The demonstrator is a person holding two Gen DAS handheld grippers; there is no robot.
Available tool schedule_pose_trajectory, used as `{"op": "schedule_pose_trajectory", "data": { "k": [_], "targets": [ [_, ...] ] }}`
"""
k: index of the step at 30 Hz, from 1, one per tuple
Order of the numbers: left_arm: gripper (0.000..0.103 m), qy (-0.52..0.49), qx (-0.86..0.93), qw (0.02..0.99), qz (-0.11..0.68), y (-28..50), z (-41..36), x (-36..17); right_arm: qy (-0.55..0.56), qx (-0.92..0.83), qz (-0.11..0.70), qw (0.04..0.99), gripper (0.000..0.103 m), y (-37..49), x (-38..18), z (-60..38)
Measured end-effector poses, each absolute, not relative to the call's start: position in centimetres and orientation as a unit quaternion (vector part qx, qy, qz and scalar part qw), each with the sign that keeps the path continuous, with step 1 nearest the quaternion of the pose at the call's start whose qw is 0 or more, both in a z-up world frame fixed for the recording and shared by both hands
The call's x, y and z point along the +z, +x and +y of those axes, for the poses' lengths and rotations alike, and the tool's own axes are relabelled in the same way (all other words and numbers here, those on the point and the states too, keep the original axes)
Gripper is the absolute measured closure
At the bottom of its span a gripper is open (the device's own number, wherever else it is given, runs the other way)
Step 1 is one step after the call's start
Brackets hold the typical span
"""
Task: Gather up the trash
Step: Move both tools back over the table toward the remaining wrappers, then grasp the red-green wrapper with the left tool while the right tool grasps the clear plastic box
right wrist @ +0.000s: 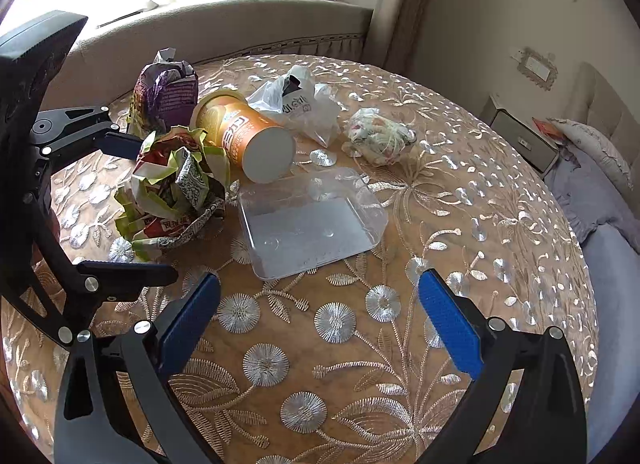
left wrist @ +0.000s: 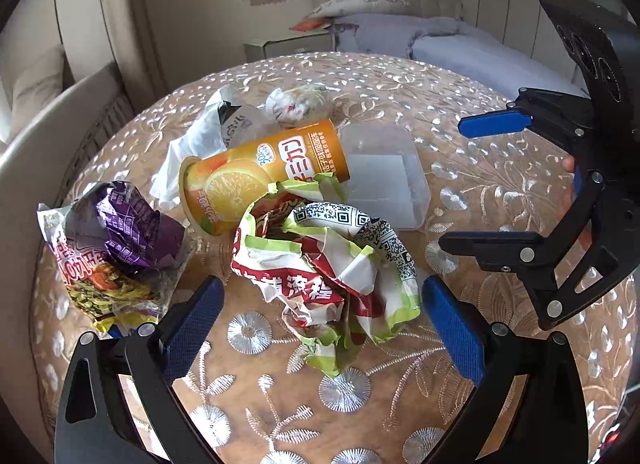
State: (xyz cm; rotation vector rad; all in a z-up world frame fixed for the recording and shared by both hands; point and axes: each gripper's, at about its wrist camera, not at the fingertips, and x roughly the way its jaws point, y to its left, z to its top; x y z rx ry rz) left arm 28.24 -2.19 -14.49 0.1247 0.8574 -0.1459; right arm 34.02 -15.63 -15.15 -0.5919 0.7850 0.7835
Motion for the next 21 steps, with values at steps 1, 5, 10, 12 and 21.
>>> {"op": "schedule_pose_trajectory", "data": {
  "k": [1, 5, 10, 12, 21],
  "targets": [
    [0.005, 0.063, -0.071, 0.905, 0.415, 28.5, -2.3, -14.5, -0.279, 0.367, 0.37, 0.807, 0.004, 34.5, -15.4, -15.3],
    [0.006, 0.06, -0.078, 0.904, 0.417, 29.3, -2.5, -14.5, -0.287, 0.376, 0.382, 0.794, 0.004, 36.3, -16.3, -13.9],
    [0.037, 0.021, -0.097, 0.896, 0.434, 30.3, -1.7, -15.1, -0.281, 0.39, 0.393, 0.784, 0.004, 38.0, -16.9, -12.6],
    [0.046, 0.017, -0.089, 0.898, 0.43, 30.3, -1.3, -15.1, -0.265, 0.399, 0.396, 0.784, 0.004, 38.3, -17.0, -12.4],
    [0.05, -0.008, -0.091, 0.904, 0.418, 28.1, -1.1, -14.6, -0.255, 0.406, 0.383, 0.79, 0.015, 34.1, -16.3, -13.9]
  ]
}}
